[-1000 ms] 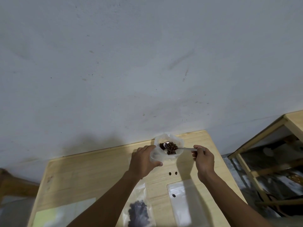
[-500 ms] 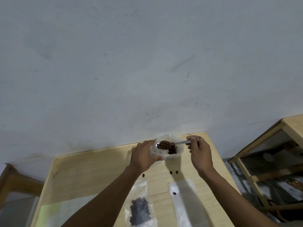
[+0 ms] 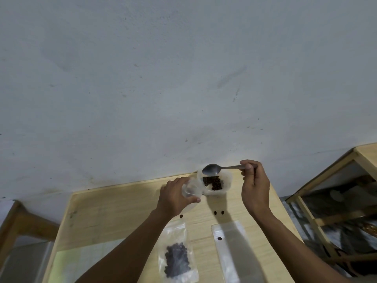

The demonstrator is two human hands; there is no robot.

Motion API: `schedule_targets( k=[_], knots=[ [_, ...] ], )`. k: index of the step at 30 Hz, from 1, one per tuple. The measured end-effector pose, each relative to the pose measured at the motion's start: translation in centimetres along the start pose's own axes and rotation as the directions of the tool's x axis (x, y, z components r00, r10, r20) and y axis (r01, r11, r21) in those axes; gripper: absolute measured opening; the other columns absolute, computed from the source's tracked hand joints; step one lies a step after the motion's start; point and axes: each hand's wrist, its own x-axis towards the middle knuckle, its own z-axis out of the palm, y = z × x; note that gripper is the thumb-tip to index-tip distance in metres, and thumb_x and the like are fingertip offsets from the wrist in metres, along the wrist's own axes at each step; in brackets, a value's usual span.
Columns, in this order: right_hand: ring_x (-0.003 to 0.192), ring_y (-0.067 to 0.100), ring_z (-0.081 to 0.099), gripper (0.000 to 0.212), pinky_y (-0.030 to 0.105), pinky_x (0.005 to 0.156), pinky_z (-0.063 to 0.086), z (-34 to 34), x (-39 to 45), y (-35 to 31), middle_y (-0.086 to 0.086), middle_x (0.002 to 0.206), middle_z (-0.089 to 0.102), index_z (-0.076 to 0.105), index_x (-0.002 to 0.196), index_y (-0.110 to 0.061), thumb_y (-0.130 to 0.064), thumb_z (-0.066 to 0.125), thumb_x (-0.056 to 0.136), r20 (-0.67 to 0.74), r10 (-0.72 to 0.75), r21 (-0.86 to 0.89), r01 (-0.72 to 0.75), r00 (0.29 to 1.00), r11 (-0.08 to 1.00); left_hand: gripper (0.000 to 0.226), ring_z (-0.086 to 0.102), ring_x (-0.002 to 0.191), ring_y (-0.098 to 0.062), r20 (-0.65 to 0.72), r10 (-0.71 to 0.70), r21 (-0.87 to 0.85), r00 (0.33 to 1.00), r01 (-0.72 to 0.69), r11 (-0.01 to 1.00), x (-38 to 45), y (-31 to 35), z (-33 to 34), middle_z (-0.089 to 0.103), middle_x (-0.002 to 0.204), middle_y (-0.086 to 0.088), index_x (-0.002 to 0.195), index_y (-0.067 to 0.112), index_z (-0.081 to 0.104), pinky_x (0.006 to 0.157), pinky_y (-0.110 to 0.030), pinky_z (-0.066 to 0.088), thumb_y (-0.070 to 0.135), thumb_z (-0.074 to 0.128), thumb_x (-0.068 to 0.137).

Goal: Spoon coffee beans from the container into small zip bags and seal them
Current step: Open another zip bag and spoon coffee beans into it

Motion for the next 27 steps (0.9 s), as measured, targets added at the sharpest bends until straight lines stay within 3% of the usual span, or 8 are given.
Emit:
schedule_targets(
  k=[4, 10, 13, 18, 24, 27],
  knots=[
    [0.089, 0.011, 0.065, 0.024, 0.024, 0.074, 0.046, -0.5, 0.6, 2.7, -0.004, 0.101, 0.068, 0.065, 0.106, -0.022, -0.021, 0.040, 0.105, -0.062, 0.137, -0.008, -0.138, 0.989, 0.990, 0.075, 0.052, 0.117, -0.013, -0.004, 0.049, 0.036, 0.999, -0.049, 0.998, 0.1, -0.8, 0.7, 0.058, 0.125, 0.018, 0.128, 0.029, 0.055, 0.103, -0.038, 0.039, 0.058, 0.081, 0.065],
    [0.088, 0.014, 0.069, 0.024, 0.028, 0.078, 0.052, 0.2, -0.6, 6.8, -0.003, 0.102, 0.071, 0.070, 0.110, -0.018, -0.019, 0.048, 0.102, -0.041, 0.271, -0.094, -0.273, 0.962, 0.957, 0.079, 0.059, 0.109, -0.016, -0.027, 0.127, 0.136, 0.992, -0.122, 0.983, 1.0, -1.2, 2.3, 0.064, 0.121, 0.015, 0.126, 0.026, 0.061, 0.090, -0.029, 0.039, 0.060, 0.083, 0.057],
    [0.086, 0.014, 0.068, 0.024, 0.021, 0.073, 0.048, 0.7, -1.0, 8.1, -0.001, 0.101, 0.072, 0.070, 0.108, -0.015, -0.015, 0.047, 0.102, -0.012, 0.287, -0.115, -0.287, 0.958, 0.951, 0.082, 0.056, 0.113, -0.013, 0.022, 0.120, 0.180, 0.993, -0.122, 0.976, 1.5, -0.8, 2.8, 0.062, 0.124, 0.016, 0.131, 0.029, 0.058, 0.093, -0.028, 0.037, 0.062, 0.081, 0.059],
    [0.085, 0.020, 0.064, 0.026, 0.026, 0.074, 0.047, 0.8, -1.0, 9.1, 0.003, 0.087, 0.068, 0.067, 0.102, -0.013, -0.015, 0.041, 0.104, 0.024, 0.364, -0.148, -0.357, 0.931, 0.922, 0.081, 0.053, 0.117, -0.014, 0.065, 0.095, 0.230, 0.993, -0.107, 0.967, 2.0, -0.3, 3.2, 0.061, 0.127, 0.016, 0.133, 0.032, 0.054, 0.094, -0.028, 0.035, 0.063, 0.078, 0.062],
    [0.085, 0.023, 0.064, 0.028, 0.044, 0.082, 0.050, 0.8, -0.1, 9.6, 0.005, 0.083, 0.067, 0.066, 0.094, -0.020, -0.015, 0.040, 0.101, -0.061, 0.515, -0.027, -0.517, 0.855, 0.855, 0.080, 0.053, 0.117, -0.013, 0.068, 0.092, 0.238, 0.993, -0.106, 0.965, 2.1, -0.1, 3.6, 0.061, 0.127, 0.016, 0.133, 0.033, 0.054, 0.094, -0.029, 0.035, 0.063, 0.078, 0.063],
    [0.082, 0.022, 0.062, 0.028, 0.044, 0.081, 0.050, 0.5, 0.4, 8.8, 0.005, 0.085, 0.066, 0.066, 0.094, -0.018, -0.015, 0.039, 0.101, -0.078, 0.538, 0.024, -0.538, 0.839, 0.843, 0.080, 0.053, 0.117, -0.013, 0.053, 0.084, 0.230, 0.995, -0.094, 0.969, 2.0, -0.2, 3.4, 0.060, 0.128, 0.016, 0.133, 0.033, 0.053, 0.094, -0.027, 0.035, 0.063, 0.078, 0.063]
  ],
)
